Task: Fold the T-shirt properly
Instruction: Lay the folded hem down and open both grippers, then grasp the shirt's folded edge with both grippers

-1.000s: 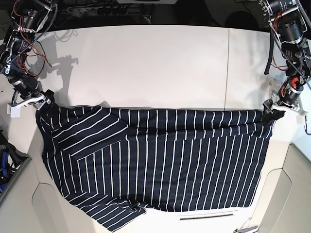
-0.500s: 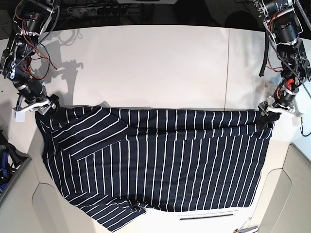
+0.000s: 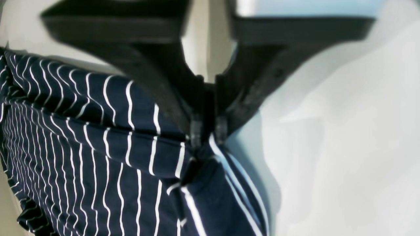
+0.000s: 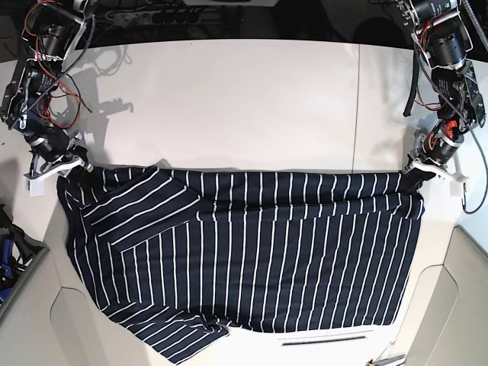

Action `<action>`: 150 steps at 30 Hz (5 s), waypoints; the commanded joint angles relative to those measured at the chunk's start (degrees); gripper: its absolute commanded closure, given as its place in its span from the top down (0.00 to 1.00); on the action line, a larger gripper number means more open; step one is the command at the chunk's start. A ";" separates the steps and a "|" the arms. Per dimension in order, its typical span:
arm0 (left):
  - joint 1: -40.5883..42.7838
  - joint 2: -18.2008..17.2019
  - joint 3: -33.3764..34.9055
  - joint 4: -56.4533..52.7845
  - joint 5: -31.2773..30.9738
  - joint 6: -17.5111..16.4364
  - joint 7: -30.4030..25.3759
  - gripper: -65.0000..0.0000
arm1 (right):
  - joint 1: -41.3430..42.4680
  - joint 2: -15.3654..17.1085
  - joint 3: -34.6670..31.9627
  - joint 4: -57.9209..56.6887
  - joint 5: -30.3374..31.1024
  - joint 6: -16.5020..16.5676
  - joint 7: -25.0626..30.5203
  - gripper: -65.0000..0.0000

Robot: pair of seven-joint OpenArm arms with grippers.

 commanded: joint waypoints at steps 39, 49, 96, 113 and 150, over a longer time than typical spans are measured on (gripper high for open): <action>27.76 -4.76 -11.80 25.00 -15.82 -1.76 13.70 0.00 | -28.20 3.21 0.22 29.88 7.10 1.27 -8.70 0.00; 34.27 -4.76 -11.80 31.36 -20.00 -1.76 18.56 0.00 | -32.02 3.21 0.39 31.54 8.81 1.27 -10.23 0.00; 36.15 -3.02 -25.62 32.50 -32.04 -1.76 27.52 0.47 | -24.98 9.97 22.62 31.47 14.34 0.59 -12.87 0.43; 23.34 -9.14 -23.21 32.41 -24.92 -1.76 18.56 0.61 | -0.37 11.98 6.88 15.08 2.80 0.57 -4.00 0.44; -31.91 -13.25 17.73 -39.65 11.10 7.56 -13.27 0.73 | 20.26 9.79 -3.21 -25.00 -7.10 0.61 7.26 0.63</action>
